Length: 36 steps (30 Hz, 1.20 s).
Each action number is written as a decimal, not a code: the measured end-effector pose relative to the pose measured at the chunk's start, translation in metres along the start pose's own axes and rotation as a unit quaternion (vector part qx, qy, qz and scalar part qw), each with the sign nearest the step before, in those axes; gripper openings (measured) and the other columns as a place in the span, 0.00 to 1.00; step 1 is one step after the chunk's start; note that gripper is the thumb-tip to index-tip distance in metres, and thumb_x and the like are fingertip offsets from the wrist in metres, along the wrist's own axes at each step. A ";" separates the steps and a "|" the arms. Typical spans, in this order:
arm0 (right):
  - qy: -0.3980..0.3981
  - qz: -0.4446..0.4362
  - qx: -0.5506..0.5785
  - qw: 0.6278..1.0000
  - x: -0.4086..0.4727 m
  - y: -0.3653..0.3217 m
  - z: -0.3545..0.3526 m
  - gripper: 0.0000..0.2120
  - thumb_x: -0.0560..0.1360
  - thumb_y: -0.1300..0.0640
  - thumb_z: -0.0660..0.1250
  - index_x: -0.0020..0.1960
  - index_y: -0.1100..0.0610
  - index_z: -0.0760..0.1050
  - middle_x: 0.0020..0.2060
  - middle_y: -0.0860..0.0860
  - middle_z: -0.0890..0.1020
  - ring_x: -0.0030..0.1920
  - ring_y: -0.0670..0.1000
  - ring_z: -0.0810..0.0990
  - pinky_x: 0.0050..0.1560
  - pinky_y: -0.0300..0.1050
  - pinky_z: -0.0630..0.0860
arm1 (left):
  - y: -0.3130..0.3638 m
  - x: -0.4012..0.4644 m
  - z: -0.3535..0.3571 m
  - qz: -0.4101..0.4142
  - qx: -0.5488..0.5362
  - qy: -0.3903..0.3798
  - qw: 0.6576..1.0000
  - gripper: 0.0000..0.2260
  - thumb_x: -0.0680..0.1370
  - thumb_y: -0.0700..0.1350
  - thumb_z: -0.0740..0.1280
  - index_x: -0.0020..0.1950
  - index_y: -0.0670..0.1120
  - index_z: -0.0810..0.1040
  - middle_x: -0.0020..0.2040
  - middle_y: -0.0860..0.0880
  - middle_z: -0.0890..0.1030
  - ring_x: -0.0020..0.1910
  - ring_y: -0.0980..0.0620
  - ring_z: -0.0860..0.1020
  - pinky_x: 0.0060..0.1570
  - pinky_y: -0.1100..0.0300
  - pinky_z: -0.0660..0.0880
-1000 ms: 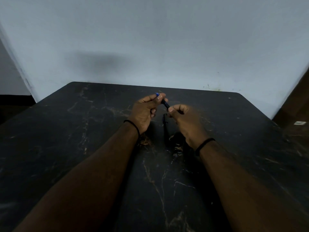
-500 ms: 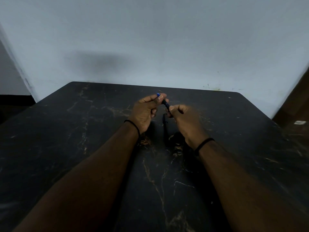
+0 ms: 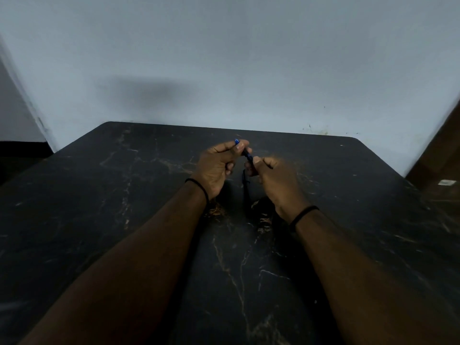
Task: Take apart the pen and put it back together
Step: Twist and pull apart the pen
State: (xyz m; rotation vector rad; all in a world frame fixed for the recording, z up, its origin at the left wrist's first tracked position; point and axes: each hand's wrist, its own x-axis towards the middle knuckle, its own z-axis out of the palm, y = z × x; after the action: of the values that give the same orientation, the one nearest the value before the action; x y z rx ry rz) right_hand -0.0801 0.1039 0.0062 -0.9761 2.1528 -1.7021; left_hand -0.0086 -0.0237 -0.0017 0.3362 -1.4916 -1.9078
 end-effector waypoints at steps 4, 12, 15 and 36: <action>0.008 -0.010 0.022 1.000 0.002 0.002 -0.001 0.06 0.78 0.56 0.69 0.42 0.53 0.80 0.40 0.56 0.84 0.38 0.49 0.78 0.43 0.48 0.74 | 0.001 -0.001 0.001 0.001 0.001 0.001 1.000 0.07 0.78 0.43 0.68 0.52 0.45 0.83 0.44 0.48 0.85 0.29 0.56 0.64 0.29 0.63 0.59; -0.009 -0.014 0.055 0.998 0.002 0.003 0.000 0.07 0.74 0.58 0.73 0.50 0.53 0.77 0.46 0.53 0.83 0.43 0.50 0.79 0.44 0.44 0.74 | 0.001 -0.001 0.000 0.003 0.003 0.005 1.000 0.06 0.78 0.43 0.67 0.52 0.46 0.83 0.44 0.48 0.85 0.29 0.56 0.64 0.30 0.63 0.59; -0.006 -0.026 0.057 0.998 0.001 0.003 0.000 0.01 0.78 0.52 0.69 0.49 0.48 0.79 0.45 0.50 0.84 0.47 0.50 0.83 0.44 0.43 0.75 | 0.001 -0.001 0.001 -0.001 0.000 0.011 1.000 0.07 0.78 0.43 0.67 0.53 0.45 0.83 0.44 0.48 0.85 0.29 0.55 0.63 0.29 0.63 0.59; 0.091 -0.167 -0.040 0.981 -0.003 0.000 -0.002 0.10 0.78 0.51 0.67 0.38 0.43 0.74 0.34 0.32 0.79 0.35 0.35 0.77 0.33 0.25 0.69 | 0.018 0.002 -0.012 0.012 0.011 0.201 0.979 0.11 0.77 0.49 0.69 0.44 0.41 0.82 0.26 0.52 0.76 0.21 0.58 0.62 0.22 0.65 0.56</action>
State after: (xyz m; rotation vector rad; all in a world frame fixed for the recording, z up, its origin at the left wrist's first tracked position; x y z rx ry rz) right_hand -0.0784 0.1073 0.0057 -1.3161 2.2899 -1.9312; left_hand 0.0034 -0.0359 0.0120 0.6683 -1.2388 -1.6797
